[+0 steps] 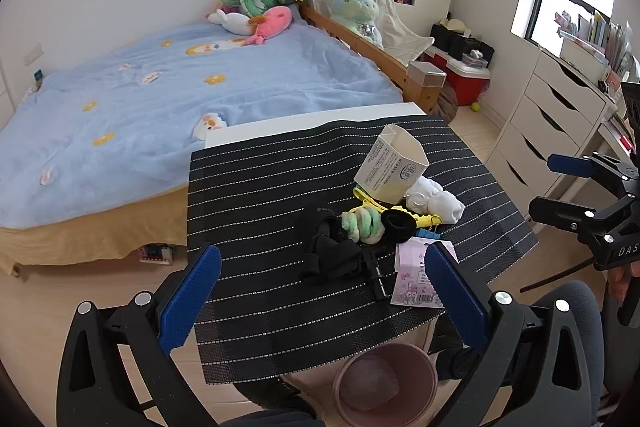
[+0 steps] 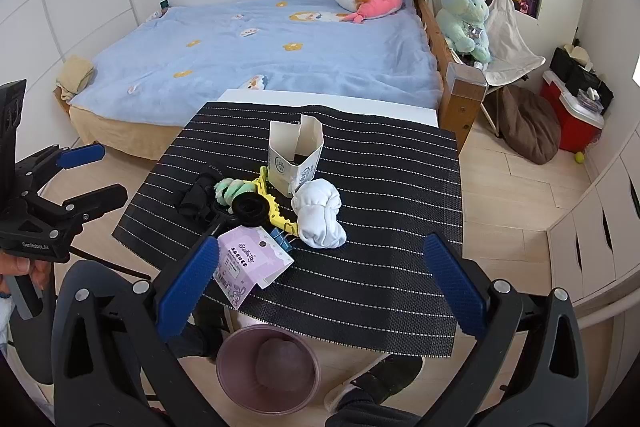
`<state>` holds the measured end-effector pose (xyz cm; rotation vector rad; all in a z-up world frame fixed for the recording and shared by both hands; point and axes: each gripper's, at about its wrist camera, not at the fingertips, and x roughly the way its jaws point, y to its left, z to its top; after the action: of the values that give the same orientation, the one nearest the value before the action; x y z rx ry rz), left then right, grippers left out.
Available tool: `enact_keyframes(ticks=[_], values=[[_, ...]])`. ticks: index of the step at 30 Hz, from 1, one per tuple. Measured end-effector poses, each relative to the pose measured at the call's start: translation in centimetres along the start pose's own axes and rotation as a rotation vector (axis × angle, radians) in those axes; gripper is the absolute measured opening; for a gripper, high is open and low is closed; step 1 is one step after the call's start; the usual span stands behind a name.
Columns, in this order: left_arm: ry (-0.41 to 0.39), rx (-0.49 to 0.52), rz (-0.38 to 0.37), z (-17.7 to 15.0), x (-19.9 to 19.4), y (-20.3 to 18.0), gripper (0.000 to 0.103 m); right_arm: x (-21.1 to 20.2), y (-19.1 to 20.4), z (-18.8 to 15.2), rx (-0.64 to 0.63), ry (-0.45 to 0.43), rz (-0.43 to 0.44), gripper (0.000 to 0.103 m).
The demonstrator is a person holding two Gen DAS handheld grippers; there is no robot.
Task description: Collect trash
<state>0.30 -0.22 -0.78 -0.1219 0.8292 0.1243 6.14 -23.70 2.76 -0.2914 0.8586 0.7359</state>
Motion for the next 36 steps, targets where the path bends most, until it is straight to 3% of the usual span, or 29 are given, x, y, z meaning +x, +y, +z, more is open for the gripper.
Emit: enact_keyframes(ticks=[22, 36], values=[[-0.021, 0.013, -0.007, 0.24, -0.67, -0.49, 0.098, 0.16, -0.08, -0.42, -0.004, -0.002, 0.024, 0.100], [-0.017, -0.017, -0.051, 0.43, -0.58, -0.03, 0.098, 0.39, -0.18, -0.23, -0.008, 0.010, 0.049, 0.100]])
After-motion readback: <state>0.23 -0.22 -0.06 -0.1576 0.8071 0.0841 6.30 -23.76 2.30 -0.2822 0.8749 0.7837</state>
